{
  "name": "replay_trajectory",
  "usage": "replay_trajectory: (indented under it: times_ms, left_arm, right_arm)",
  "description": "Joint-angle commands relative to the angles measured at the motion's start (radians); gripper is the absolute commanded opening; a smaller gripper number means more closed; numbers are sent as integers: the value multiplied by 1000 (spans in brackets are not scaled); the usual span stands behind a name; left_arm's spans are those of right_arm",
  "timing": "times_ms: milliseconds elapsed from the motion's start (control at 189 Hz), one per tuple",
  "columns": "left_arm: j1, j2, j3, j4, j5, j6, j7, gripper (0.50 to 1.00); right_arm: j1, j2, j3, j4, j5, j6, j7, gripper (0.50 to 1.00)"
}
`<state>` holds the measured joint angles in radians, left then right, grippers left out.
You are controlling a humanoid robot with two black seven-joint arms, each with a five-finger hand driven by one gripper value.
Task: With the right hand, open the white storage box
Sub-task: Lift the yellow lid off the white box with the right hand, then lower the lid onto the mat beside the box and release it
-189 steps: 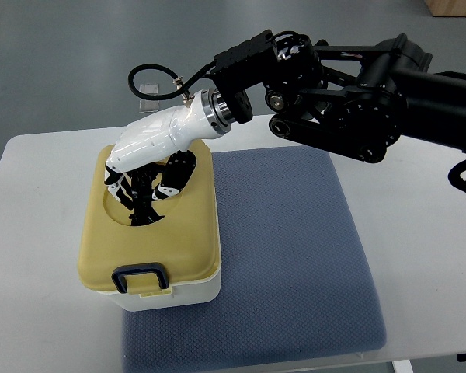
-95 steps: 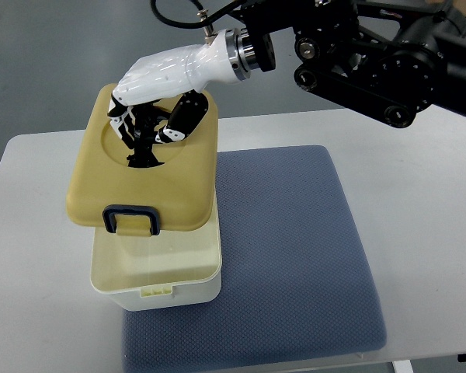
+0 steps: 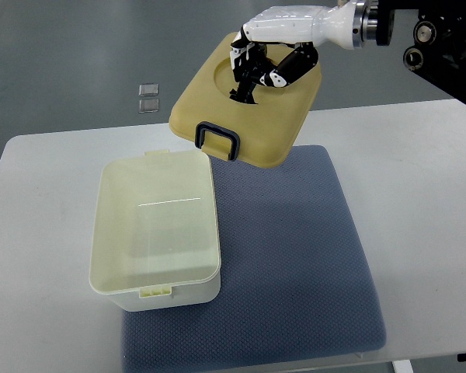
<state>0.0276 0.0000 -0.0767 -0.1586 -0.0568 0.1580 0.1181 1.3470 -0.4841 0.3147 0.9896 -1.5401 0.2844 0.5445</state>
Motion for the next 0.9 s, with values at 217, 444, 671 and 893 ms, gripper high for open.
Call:
replay_trajectory:
  times_ms: [217,444,671,893]
  left_arm:
    - [0,0,0,1,0,0,0,1000]
    - [0,0,0,-1,0,0,0,1000]
    - [0,0,0,-1,0,0,0,1000]
    - [0,0,0,1,0,0,0,1000]
  right_arm:
    - [-137,-10,-2,-62,0,-80,-1,500]
    - [-204,-1,-2,-78,0,-117,-1,500]
    - [-276,13,-9,-89,-2,-149,0,500]
    - [-339,47,-17,-92,-2,-192,-1,500]
